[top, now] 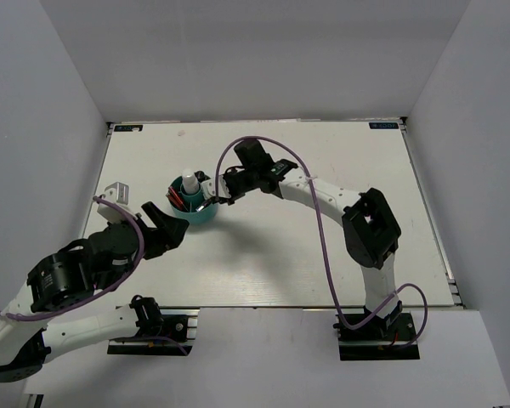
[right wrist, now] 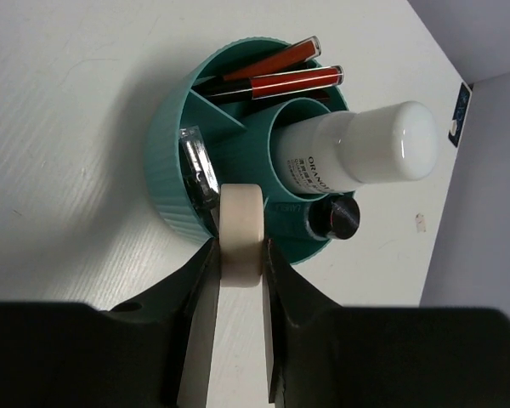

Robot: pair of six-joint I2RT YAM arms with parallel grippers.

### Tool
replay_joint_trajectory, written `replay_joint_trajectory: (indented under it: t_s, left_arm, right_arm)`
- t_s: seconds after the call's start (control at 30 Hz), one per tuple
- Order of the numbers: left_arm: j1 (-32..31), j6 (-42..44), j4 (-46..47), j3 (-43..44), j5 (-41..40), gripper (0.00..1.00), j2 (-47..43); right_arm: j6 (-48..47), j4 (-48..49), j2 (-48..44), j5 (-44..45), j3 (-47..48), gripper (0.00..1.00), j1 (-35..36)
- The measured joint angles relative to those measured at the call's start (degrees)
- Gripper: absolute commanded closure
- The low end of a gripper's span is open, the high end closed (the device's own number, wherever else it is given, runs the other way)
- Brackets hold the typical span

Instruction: Organize the makeup

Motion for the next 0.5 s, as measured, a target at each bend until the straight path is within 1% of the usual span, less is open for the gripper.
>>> replay_joint_trajectory:
  t_s: [0.5]
  left_arm:
    - [0.0, 0.0, 0.35, -0.22, 0.0, 0.18, -0.02]
  right_arm:
    - [-4.98, 6.75, -0.76, 1.03, -3.67, 1.0, 0.9]
